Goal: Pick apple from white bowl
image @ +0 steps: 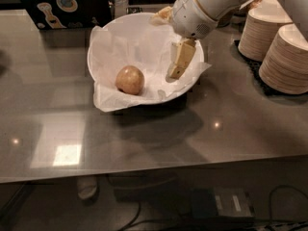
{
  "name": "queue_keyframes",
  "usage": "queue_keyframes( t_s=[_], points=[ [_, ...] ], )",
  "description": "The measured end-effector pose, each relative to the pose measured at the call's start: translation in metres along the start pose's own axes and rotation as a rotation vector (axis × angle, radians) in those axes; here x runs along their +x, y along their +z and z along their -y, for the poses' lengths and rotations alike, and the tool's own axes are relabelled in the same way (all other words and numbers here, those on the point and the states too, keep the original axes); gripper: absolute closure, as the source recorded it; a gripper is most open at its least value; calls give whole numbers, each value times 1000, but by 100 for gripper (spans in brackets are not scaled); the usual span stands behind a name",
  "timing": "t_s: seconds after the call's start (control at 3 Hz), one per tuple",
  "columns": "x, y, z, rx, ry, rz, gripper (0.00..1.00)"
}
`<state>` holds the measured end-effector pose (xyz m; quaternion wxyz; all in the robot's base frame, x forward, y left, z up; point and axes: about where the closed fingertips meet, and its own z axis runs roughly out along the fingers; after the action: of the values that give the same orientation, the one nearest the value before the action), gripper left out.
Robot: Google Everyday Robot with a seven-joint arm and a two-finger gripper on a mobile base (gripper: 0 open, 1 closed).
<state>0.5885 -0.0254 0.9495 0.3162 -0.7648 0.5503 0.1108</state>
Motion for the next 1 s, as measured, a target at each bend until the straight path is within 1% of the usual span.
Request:
queue_keyframes(
  t_s=[0.33, 0.67, 1.0],
  points=[
    [-5, 9, 4, -21, -29, 54, 16],
    [-9, 19, 6, -48, -51, 91, 19],
    [-12, 30, 6, -81, -67, 112, 26]
  ],
)
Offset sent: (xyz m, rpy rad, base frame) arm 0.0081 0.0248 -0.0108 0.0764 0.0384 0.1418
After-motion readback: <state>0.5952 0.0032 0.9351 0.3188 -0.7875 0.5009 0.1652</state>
